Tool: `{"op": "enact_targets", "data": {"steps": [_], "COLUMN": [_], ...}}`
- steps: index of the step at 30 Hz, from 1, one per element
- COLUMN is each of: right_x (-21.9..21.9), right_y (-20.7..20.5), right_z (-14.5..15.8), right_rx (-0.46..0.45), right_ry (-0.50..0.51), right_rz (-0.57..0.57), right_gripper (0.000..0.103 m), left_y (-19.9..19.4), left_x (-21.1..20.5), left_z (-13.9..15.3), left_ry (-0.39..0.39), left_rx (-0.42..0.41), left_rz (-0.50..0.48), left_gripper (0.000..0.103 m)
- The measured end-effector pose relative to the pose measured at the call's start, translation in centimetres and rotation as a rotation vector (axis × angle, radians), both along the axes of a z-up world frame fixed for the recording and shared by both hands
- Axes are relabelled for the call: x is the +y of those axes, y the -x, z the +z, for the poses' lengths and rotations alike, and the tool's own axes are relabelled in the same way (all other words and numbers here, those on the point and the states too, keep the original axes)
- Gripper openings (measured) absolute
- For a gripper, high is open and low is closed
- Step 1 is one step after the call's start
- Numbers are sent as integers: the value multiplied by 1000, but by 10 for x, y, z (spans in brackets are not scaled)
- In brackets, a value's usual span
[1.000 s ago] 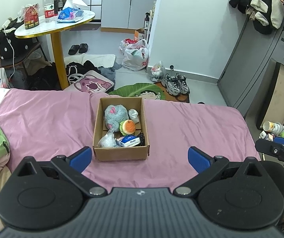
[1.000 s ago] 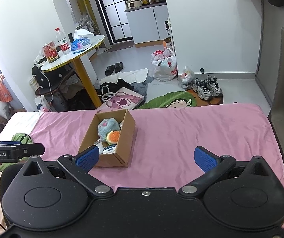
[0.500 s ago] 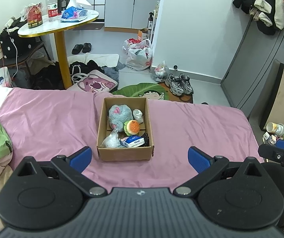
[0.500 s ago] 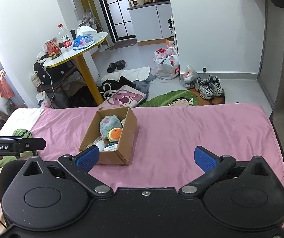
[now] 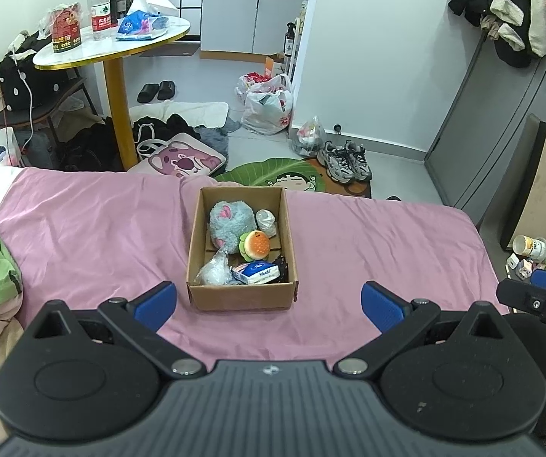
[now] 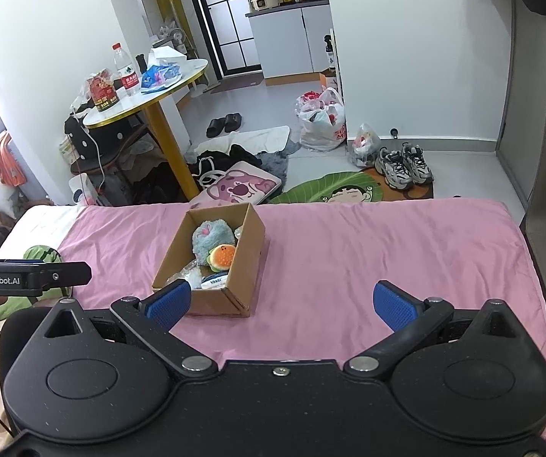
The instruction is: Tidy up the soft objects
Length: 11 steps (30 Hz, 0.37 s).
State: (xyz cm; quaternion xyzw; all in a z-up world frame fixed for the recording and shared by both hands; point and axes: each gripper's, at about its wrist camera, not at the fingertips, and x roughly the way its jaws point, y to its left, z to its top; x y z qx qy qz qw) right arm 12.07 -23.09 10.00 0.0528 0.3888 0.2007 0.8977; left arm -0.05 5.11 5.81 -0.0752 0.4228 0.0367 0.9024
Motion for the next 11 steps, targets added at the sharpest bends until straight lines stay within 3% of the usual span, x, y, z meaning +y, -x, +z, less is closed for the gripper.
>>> {"op": "enact_targets", "data": {"steps": [11], "right_x": [9], "right_y": [-7], "right_z": [-8], "right_rx": [13], "right_ry": [12], "right_rz": [8], "right_gripper": [103], "left_y": [-11], "left_x": [4], "left_z": [-6], "left_ry": [1], "left_rx": [1], "left_rz": [-17], "left_gripper": [102]}}
